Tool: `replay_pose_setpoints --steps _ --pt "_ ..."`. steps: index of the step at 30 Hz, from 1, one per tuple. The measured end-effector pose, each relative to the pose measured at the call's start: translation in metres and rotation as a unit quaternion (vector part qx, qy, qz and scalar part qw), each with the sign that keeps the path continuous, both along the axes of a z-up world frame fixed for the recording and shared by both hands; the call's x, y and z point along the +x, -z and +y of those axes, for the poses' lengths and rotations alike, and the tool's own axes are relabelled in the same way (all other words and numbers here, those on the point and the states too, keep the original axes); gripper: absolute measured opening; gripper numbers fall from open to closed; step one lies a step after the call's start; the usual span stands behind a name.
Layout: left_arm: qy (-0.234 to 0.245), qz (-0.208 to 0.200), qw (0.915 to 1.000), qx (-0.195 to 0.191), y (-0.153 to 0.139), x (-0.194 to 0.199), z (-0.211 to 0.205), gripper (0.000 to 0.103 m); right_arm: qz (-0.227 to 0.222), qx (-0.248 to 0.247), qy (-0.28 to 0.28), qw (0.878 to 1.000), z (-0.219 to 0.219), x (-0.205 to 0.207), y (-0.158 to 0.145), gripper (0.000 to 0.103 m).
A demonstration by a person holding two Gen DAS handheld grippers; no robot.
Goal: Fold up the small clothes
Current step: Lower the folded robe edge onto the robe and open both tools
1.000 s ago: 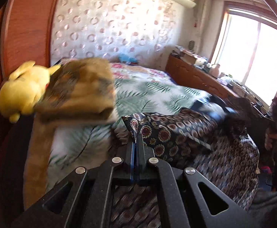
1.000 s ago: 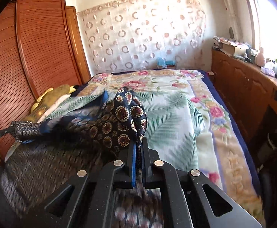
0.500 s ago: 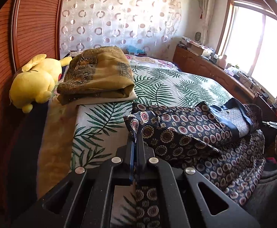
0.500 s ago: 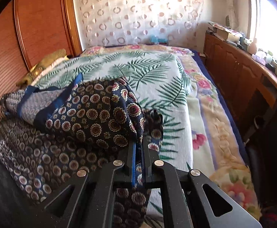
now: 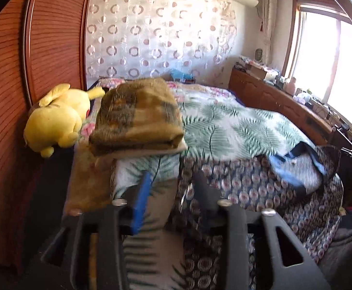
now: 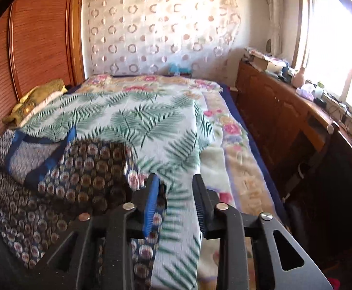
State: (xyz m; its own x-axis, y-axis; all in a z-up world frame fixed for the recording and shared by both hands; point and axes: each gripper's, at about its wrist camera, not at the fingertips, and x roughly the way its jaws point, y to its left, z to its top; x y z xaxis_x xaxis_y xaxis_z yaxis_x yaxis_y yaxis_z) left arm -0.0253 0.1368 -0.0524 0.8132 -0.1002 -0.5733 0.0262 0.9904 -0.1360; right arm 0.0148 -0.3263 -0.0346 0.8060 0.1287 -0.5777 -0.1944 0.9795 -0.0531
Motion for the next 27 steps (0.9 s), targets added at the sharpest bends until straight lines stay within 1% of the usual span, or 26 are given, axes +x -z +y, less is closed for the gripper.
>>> replay_pose_setpoints --steps 2,4,6,10,13,17,23,27 --pt "0.011 0.003 0.9999 0.005 -0.004 0.014 -0.003 0.049 -0.001 0.007 -0.003 1.000 0.003 0.010 0.004 0.041" --pt "0.020 0.004 0.9997 0.014 -0.007 0.027 -0.008 0.070 0.000 0.020 -0.011 1.000 0.006 0.025 0.008 0.042" --pt "0.033 0.007 0.9993 0.015 -0.008 0.041 -0.010 0.078 0.003 0.024 -0.012 1.000 0.005 0.034 0.014 0.042" --pt "0.039 0.018 0.9988 0.022 -0.009 0.069 -0.015 0.079 0.012 0.022 -0.014 1.000 0.005 0.055 0.029 0.042" --pt "0.046 0.035 0.9982 0.016 -0.006 0.088 -0.017 0.079 0.027 0.025 -0.019 0.999 0.003 0.063 0.034 0.042" --pt "0.055 0.064 0.9957 0.038 0.008 0.106 -0.027 0.079 0.040 0.019 -0.029 0.999 0.004 0.065 0.033 0.042" --pt "0.065 0.109 0.9908 0.048 0.034 0.111 -0.035 0.079 0.052 0.034 -0.038 0.997 0.006 0.060 0.026 0.042" --pt "0.061 0.121 0.9895 0.051 0.043 0.105 -0.036 0.079 0.061 0.027 -0.049 0.997 0.008 0.055 0.026 0.042"
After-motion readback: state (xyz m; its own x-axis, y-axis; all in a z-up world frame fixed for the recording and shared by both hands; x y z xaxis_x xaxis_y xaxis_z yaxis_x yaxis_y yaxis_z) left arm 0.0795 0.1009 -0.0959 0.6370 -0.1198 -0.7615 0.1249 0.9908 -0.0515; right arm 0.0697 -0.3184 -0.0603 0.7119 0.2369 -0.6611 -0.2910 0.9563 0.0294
